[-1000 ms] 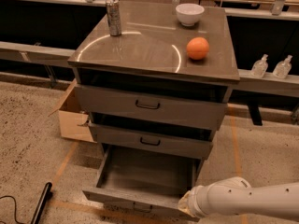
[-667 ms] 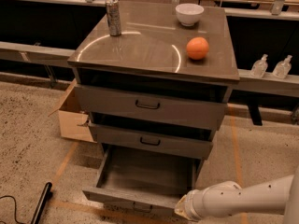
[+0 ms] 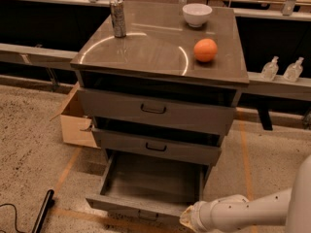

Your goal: Close bottom drawer

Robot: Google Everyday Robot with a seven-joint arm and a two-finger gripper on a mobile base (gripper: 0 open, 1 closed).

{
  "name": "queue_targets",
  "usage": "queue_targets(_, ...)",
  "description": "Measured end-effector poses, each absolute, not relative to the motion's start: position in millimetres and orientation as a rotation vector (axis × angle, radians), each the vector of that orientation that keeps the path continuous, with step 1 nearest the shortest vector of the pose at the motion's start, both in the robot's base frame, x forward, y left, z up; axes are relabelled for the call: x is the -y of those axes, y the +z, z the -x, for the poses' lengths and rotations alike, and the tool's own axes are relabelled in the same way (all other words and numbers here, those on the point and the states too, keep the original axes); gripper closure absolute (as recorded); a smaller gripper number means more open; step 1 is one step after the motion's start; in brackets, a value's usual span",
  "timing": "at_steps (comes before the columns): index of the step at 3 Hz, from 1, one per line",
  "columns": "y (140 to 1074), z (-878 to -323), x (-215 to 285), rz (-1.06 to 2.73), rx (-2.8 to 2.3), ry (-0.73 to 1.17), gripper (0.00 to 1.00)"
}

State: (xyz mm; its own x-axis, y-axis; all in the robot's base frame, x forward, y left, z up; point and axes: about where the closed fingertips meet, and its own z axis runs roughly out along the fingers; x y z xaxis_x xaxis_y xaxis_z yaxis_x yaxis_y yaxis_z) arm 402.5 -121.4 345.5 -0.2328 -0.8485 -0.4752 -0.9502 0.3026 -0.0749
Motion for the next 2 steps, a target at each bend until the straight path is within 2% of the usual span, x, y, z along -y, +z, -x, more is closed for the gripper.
queue_targets(2, 289, -399, 95, 1.592, -2.042, 0.375, 1.00)
